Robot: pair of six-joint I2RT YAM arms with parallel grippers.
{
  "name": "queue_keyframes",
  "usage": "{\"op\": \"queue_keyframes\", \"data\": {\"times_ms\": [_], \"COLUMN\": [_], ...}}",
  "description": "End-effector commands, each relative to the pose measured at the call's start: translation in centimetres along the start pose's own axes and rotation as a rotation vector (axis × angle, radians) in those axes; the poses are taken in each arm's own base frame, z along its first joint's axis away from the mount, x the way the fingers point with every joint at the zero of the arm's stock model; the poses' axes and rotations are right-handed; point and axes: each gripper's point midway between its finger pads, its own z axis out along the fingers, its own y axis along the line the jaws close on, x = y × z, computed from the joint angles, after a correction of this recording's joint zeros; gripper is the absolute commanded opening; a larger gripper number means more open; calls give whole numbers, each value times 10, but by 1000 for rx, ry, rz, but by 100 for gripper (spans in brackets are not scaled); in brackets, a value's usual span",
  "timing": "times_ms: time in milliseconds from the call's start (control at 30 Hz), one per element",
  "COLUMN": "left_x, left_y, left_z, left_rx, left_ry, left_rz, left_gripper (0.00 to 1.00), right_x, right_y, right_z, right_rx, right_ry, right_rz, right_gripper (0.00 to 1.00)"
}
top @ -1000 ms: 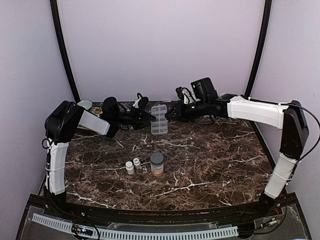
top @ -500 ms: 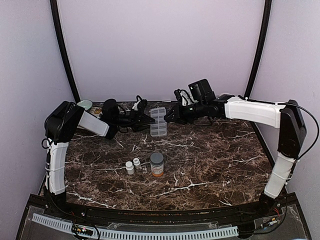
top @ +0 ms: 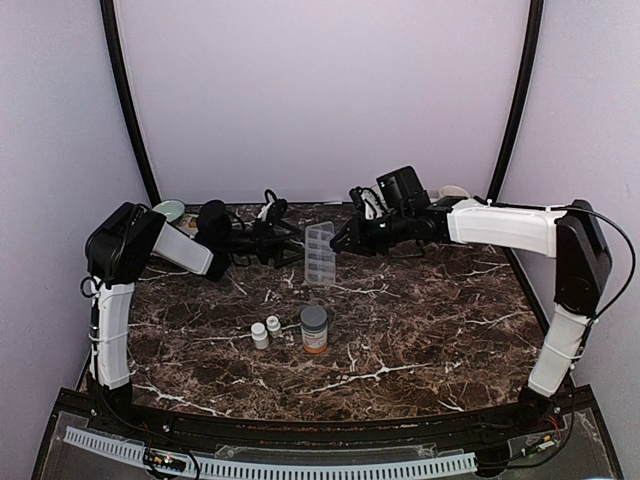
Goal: Sort the pills into containers
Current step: Open the lid of the pill container.
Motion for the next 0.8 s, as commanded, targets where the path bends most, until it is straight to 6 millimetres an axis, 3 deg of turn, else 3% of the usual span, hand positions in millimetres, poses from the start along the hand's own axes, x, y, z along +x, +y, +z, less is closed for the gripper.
{"op": "queue_keyframes", "data": {"times_ms": [0, 167, 367, 633, 767], "left_x": [-10, -9, -5, -9, -11], "left_y": [-43, -36, -13, -1, 3], "left_z": [-10, -12, -13, -12, -13], "left_rx": [48, 35, -20, -90, -128], "left_ry": [-21, -30, -24, -24, -28], "left_rz": [123, 102, 64, 65, 71], "left_gripper": [99, 99, 99, 99, 99], "right_x": [1, 1, 2, 5, 4], "right_y": [-8, -10, -19, -52, -57], "right_z": [-4, -2, 8, 21, 30], "right_rx": [5, 7, 37, 249, 325], "right_ry": [-4, -3, 17, 82, 108], "right_rz": [19, 24, 27, -47, -87], "right_gripper": [0, 0, 0, 0, 0]}}
